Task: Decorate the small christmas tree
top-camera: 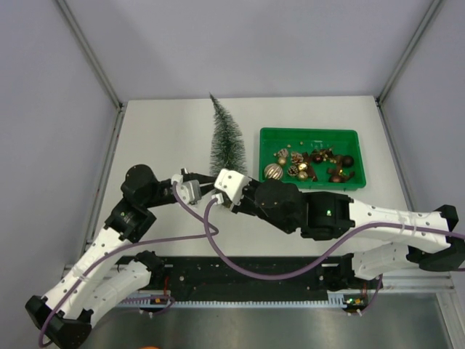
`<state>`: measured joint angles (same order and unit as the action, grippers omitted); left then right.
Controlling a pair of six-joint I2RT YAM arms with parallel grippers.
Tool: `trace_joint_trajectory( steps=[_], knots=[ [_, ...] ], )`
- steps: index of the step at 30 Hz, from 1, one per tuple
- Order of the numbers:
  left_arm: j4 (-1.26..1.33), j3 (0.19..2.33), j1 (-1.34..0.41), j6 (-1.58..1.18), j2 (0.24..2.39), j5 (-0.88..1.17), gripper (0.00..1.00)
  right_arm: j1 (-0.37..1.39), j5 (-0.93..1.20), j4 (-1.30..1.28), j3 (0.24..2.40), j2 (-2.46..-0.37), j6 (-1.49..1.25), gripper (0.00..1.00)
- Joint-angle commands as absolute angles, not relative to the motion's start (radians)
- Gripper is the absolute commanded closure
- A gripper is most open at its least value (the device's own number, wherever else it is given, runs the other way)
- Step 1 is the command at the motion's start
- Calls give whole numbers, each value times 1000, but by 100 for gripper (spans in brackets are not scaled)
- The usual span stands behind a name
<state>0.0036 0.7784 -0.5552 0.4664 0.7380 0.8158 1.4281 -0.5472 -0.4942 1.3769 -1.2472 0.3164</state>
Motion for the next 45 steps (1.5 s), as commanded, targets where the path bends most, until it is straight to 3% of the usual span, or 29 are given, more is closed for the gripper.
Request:
trace_joint_trajectory(
  steps=[1,3,7,12,20,34,45],
  knots=[
    [81,798,-560,422,729,782,97,1420,-549,-448,1421,-1246,282,99],
    [97,790,-558,388,719,746,100,1420,-560,-442,1407,-1218,269,90],
    [153,756,-537,293,703,657,100,1419,-578,-422,1367,-1123,230,57],
    [183,721,-509,193,680,597,100,1419,-603,-384,1280,-950,186,43],
    [158,704,-480,146,650,586,100,1419,-568,-365,1152,-827,163,38],
    [138,716,-454,124,644,612,100,1279,-169,-316,1170,-1005,284,37],
    [144,716,-448,123,643,612,100,1233,-80,-290,1192,-1137,367,40]
  ],
)
